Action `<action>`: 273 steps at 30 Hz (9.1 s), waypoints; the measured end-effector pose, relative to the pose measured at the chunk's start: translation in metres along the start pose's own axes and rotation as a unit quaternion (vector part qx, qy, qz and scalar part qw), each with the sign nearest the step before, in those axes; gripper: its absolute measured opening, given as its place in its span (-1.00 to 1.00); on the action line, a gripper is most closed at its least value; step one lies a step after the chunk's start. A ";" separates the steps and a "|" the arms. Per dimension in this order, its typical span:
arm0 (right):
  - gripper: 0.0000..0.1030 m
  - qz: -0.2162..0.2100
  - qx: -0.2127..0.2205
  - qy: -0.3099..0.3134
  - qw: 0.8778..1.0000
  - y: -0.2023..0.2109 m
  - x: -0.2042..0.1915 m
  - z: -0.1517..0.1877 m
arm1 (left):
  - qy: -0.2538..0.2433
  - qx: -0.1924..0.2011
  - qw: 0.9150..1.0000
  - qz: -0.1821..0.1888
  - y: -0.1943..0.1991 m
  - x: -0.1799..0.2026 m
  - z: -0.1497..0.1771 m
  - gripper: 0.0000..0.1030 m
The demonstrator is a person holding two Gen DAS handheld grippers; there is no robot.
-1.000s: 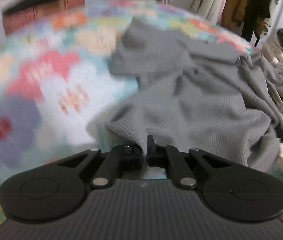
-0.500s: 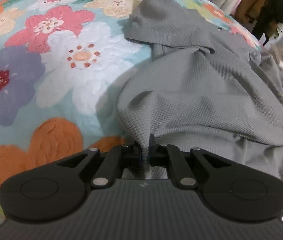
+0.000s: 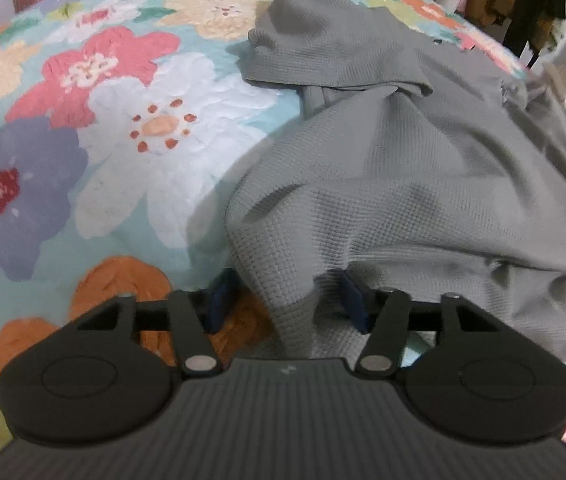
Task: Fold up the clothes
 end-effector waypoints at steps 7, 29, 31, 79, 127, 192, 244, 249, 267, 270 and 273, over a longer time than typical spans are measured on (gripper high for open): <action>-0.73 -0.064 0.009 0.050 0.997 -0.026 -0.041 -0.009 | 0.049 -0.005 0.998 0.038 0.004 0.002 0.001 -0.93; -0.75 -0.026 0.019 0.112 0.993 0.074 -0.065 -0.108 | 0.079 -0.106 0.991 0.030 0.059 0.020 0.057 -0.94; -0.74 -0.002 0.011 0.133 0.991 0.053 -0.066 -0.090 | 0.064 -0.126 0.990 0.008 0.037 0.026 0.071 -0.94; 0.27 -0.202 -0.150 0.262 0.932 0.027 -0.157 0.038 | 0.042 -0.121 0.991 0.029 0.011 0.022 0.071 -0.49; -0.70 0.089 -0.108 -0.001 0.990 0.134 0.021 0.061 | -0.069 -0.132 0.988 -0.047 0.047 0.019 0.104 0.49; 0.14 -0.151 -0.136 0.225 0.953 0.065 -0.211 -0.067 | -0.109 0.139 0.984 -0.032 0.078 -0.022 -0.068 0.18; 0.24 -0.300 -0.282 0.397 0.820 -0.169 -0.423 0.034 | 0.339 0.046 0.925 0.165 -0.073 -0.149 -0.144 0.47; 0.34 -0.268 -0.307 0.398 0.822 -0.186 -0.423 0.054 | 0.381 0.057 0.887 0.255 -0.087 -0.142 -0.147 0.07; 0.60 -0.295 -0.331 0.419 0.792 -0.166 -0.424 0.073 | 0.248 0.140 0.952 0.107 -0.055 -0.171 -0.197 -0.90; 0.59 -0.285 -0.323 0.433 0.791 -0.165 -0.429 0.068 | 0.226 0.141 0.959 0.092 -0.044 -0.168 -0.201 -0.67; 0.59 -0.284 -0.302 0.441 0.796 -0.162 -0.429 0.049 | 0.227 0.140 0.959 0.094 -0.033 -0.167 -0.200 -0.17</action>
Point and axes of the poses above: each gripper's, at about its wrist camera, not at the fingertips, and y roughly against the way its jaws point, x to its right, z to its underside, the point moved 9 cm from there along -y, roughly the way its jaws point, and after that the axes turned 3 degrees about -z, right-handed, at the moved point
